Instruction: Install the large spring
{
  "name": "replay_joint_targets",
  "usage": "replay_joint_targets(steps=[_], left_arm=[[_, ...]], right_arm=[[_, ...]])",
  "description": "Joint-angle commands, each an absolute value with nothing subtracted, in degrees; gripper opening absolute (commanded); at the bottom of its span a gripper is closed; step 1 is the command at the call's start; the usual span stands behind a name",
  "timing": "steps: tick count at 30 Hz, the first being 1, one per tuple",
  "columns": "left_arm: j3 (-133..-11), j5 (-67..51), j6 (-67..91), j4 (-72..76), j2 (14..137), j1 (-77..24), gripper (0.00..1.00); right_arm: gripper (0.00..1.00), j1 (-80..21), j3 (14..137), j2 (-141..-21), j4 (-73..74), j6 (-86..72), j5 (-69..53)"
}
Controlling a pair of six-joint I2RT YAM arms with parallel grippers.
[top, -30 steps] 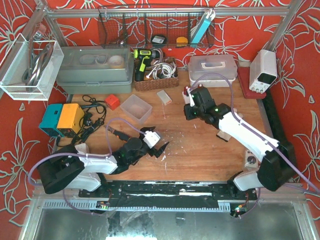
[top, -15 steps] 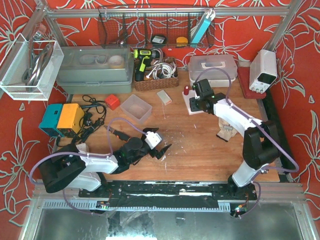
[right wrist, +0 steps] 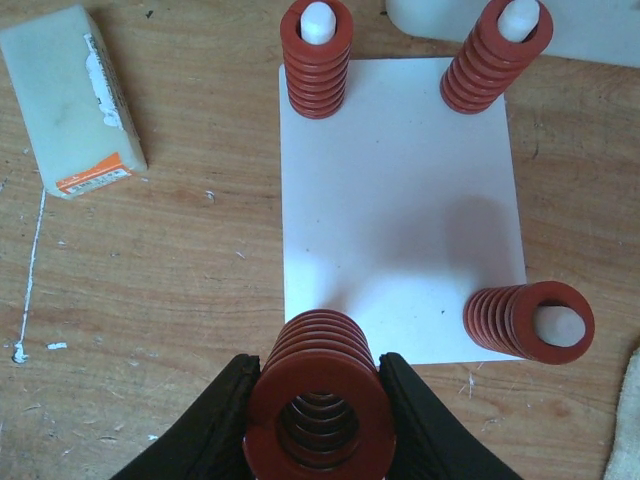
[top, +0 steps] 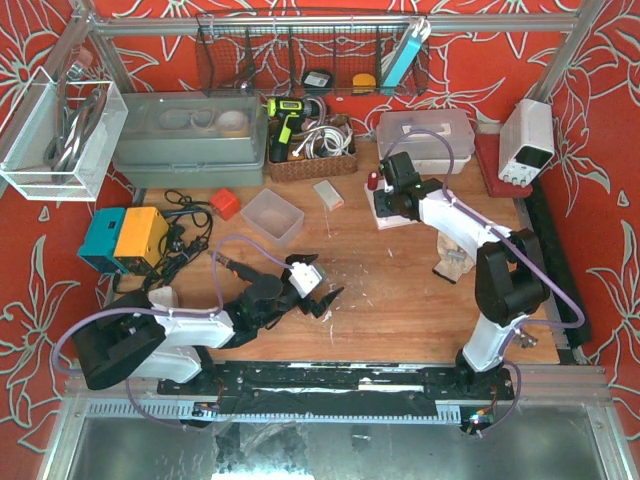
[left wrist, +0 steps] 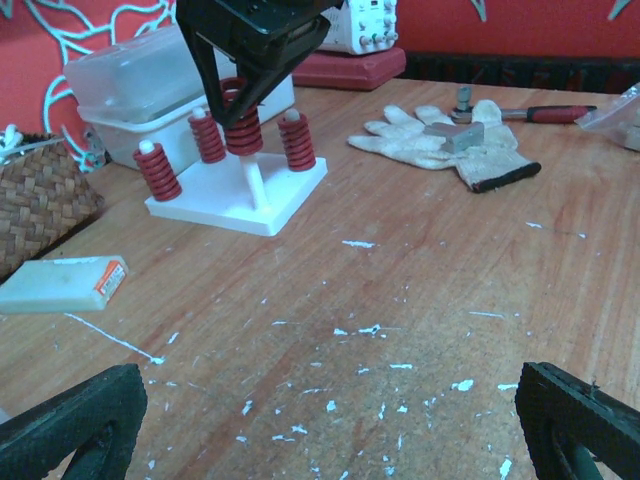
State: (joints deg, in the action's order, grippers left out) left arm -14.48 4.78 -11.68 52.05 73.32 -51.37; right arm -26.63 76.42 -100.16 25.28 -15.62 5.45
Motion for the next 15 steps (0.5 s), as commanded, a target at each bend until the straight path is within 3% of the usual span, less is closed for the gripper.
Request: replay_joint_targets(steps=[1,12,15], left_arm=[[-14.59,4.02,-11.51,54.36,71.9,-51.5,1.0],[-14.34,3.91,-11.56,54.61,71.43,-51.58,1.0],[-14.24,3.87,-11.52,54.77,71.49,-51.59,1.0]], right_arm=[[0.0,-26.59,78.42,-101.72,24.94,-14.66,6.7],[0.0,-26.61,80.27,-105.71,25.69,-14.37,7.76],[0.1,-26.62,80.72,-106.38,25.93,-14.44,7.86]])
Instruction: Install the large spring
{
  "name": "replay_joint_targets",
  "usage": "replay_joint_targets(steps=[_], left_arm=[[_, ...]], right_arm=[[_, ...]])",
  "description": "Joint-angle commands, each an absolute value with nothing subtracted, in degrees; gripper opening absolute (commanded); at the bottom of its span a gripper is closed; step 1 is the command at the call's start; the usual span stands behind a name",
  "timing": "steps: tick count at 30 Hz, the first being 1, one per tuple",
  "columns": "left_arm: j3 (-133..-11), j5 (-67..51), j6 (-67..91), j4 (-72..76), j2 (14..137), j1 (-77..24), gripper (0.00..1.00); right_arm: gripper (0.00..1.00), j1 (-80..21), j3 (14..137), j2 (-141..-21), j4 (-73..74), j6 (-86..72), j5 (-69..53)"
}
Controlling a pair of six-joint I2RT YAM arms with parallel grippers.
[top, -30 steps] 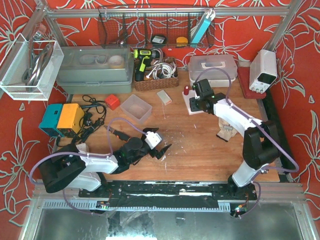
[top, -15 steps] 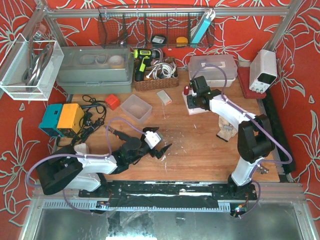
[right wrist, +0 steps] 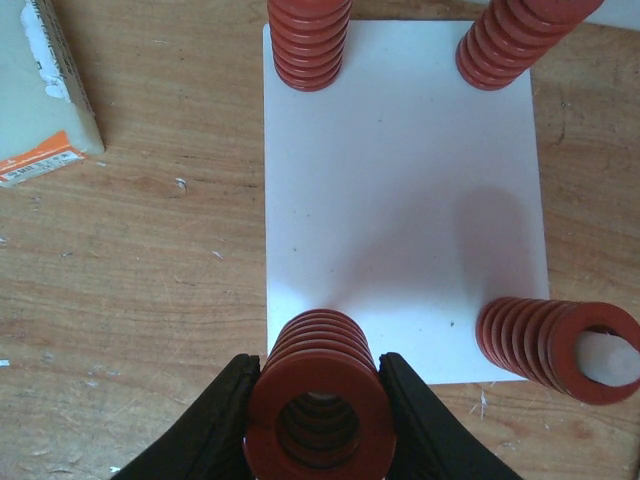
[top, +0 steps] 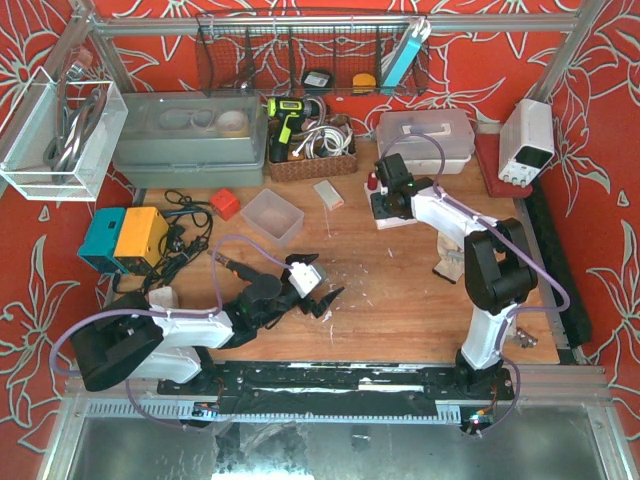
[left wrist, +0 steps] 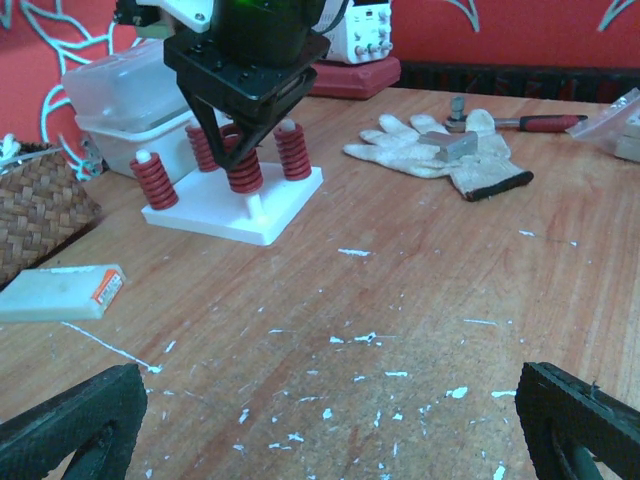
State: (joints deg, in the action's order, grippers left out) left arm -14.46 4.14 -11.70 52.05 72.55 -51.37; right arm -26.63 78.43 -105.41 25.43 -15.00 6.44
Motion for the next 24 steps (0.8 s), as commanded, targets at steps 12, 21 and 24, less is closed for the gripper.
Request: replay_joint_targets(steps=[12,21,24], left_arm=[[-14.55,4.31,-11.69,55.35,73.34,-51.59,1.0],[-13.46,7.96,-12.28,55.78,71.53,-51.59,1.0],[-11.8,14.78,-12.07,56.77,70.53,-51.59,1.0]], right_arm=[[0.43,-26.63,82.4,-104.92,28.81,-14.78,9.15],[0.72,-26.6,79.98,-93.3,32.0,-16.16,12.16],[0.83,-26.62,75.74,-86.45,29.9,-16.48,14.37]])
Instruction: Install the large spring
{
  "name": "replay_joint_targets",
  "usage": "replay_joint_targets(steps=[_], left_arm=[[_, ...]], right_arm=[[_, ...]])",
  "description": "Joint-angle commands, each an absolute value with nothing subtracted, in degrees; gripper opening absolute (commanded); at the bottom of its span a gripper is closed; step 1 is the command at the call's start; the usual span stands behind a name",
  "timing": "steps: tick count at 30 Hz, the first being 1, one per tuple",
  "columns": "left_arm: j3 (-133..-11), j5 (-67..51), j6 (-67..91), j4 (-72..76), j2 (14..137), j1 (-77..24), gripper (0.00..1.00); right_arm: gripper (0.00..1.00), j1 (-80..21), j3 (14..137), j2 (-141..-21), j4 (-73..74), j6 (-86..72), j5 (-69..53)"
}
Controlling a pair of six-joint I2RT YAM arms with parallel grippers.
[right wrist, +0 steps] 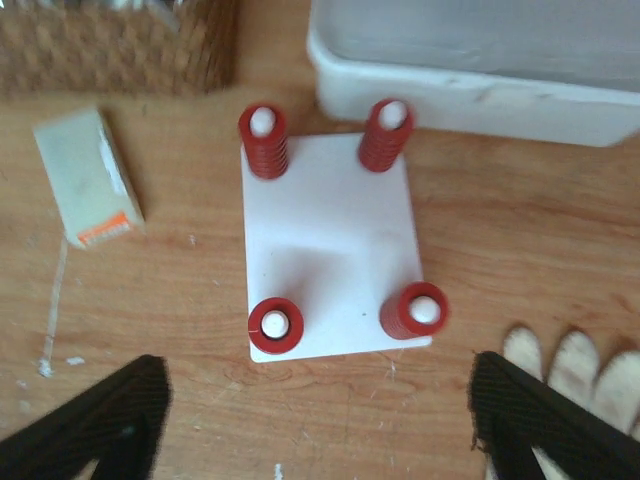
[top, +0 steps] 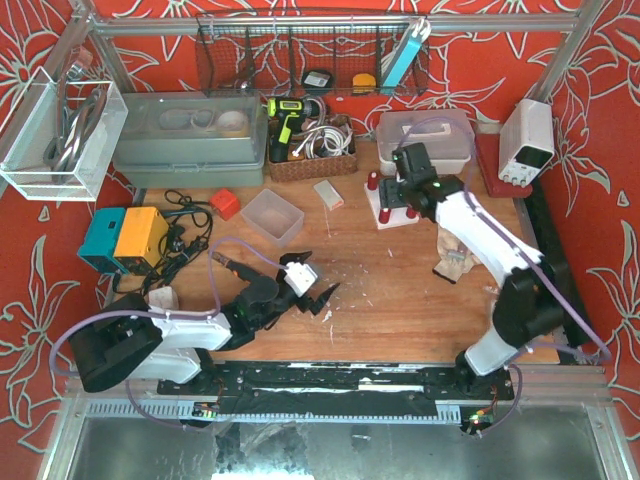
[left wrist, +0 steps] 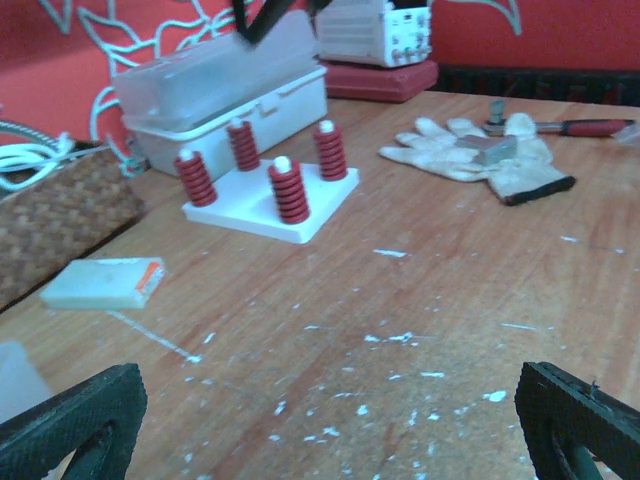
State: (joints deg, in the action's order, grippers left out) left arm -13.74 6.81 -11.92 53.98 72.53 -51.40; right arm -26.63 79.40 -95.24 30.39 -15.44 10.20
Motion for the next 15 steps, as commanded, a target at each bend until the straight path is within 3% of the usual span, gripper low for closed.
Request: replay_joint_targets(steps=[1,3,9,15], left_arm=[[-12.2,18.71,-11.29,55.33,70.04,-51.51,1.0],[-14.02,25.71,-9.25,50.14,67.76,-51.39,1.0],[-15.96,27.57,-10.71,47.54,58.67,-46.5,1.0],[-17.42,28.52,-8.17,43.5,58.53,-31.01,1.0]], right_arm=[[0.91,-26.6,74.01,-83.85,29.02,-16.46,15.76],[0.99,-26.61,69.41,-77.92,26.63,-16.29,18.94],[0.99,-26.58,53.63,-64.66,13.24,-13.8,34.61],[0.99,-26.34,25.23,-58.21,-35.31,5.87,35.14]])
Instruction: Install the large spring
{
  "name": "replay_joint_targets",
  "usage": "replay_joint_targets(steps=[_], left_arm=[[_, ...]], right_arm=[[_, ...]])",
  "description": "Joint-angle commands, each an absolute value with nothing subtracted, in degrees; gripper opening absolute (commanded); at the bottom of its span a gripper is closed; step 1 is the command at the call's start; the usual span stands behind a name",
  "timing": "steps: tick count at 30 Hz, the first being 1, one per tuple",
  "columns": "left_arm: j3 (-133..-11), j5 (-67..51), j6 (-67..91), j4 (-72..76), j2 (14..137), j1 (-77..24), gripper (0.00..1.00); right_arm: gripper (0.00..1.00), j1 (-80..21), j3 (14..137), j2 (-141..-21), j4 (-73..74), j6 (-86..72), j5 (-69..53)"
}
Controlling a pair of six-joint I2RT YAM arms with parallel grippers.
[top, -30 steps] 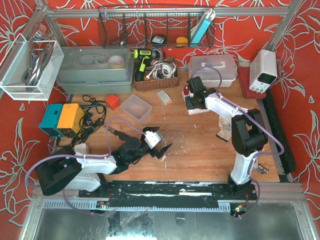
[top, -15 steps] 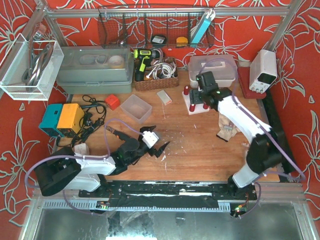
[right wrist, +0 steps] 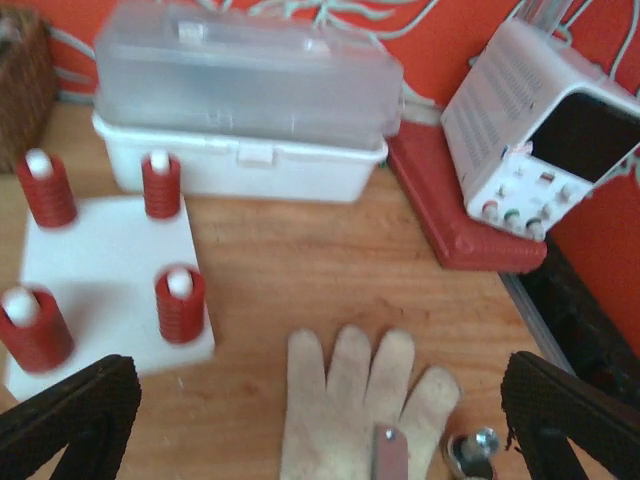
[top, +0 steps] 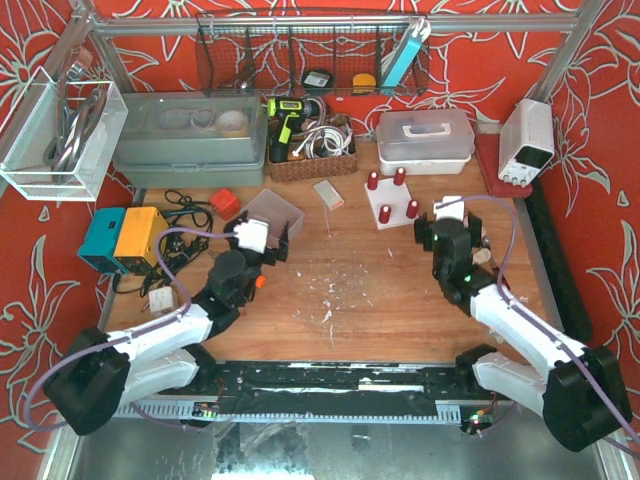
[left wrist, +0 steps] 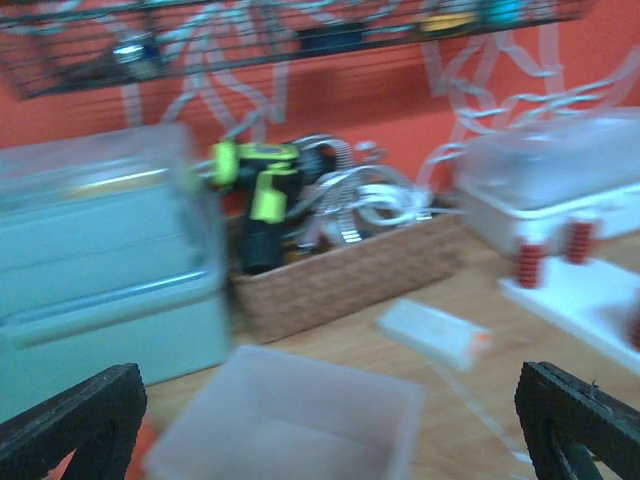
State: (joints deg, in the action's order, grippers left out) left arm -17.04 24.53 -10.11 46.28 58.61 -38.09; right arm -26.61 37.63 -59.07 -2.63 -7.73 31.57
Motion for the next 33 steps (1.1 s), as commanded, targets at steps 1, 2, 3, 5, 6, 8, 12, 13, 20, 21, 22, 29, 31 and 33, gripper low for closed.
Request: replay_joint_targets(steps=[1,2,3,5,6,8,12,13,20,21,22,29,31,33], left_arm=[[-16.16,27.75,-8.09,44.72,58.35,-28.63,1.0],[-14.71,26.32,-8.01,45.91,58.08,-26.28,1.0],[-13.59,24.76,-7.19,46.47,57.89,-23.93,1.0],[-10.99,22.82,-6.27,47.28,58.13,-19.89,1.0],[-10.02,22.14,-5.94,48.13,58.81,-17.99,1.0],[-8.84,19.68,-5.39,49.16,61.27,-14.4,1.0],[-7.68,13.06,-6.46,55.06,67.78,-9.37,1.0],[-7.72,10.73,-6.41,55.72,67.88,-8.97,1.0],[-5.89,0.95,-5.68,70.33,78.33,-6.93,1.0],[-5.92,0.32,-5.55,70.6,78.99,-6.6,1.0],[-5.6,0.53,-5.23,71.72,79.77,-6.31,1.0],[-6.01,2.49,-2.36,72.47,81.2,-4.65,1.0],[-6.53,2.63,-2.11,71.02,80.74,-4.49,1.0],[-6.31,2.64,-2.11,71.7,80.97,-4.51,1.0]], right_arm=[[0.99,-25.96,23.49,-58.96,-38.08,7.0,35.97],[0.99,-25.43,23.27,-59.77,-37.4,6.95,37.38],[0.99,-24.68,23.85,-60.76,-35.39,7.05,37.66],[0.99,-22.95,24.98,-63.82,-32.05,8.12,36.55],[0.99,-22.14,24.95,-65.57,-32.68,8.47,36.82],[0.99,-19.94,24.5,-70.13,-34.63,8.2,37.42],[0.99,-15.69,25.7,-75.23,-31.43,4.46,30.76],[0.99,-15.1,25.6,-76.52,-32.3,4.66,28.07],[0.99,-12.86,21.11,-80.08,-42.23,3.75,23.33],[0.99,-12.67,20.75,-79.51,-41.87,3.54,23.05],[0.99,-12.49,20.0,-79.15,-43.1,3.55,22.36],[0.99,-10.02,14.34,-82.24,-57.41,1.72,21.06],[0.99,-9.6,15.63,-81.3,-51.84,0.12,21.55],[0.99,-9.49,15.39,-81.88,-53.99,0.33,21.68]])
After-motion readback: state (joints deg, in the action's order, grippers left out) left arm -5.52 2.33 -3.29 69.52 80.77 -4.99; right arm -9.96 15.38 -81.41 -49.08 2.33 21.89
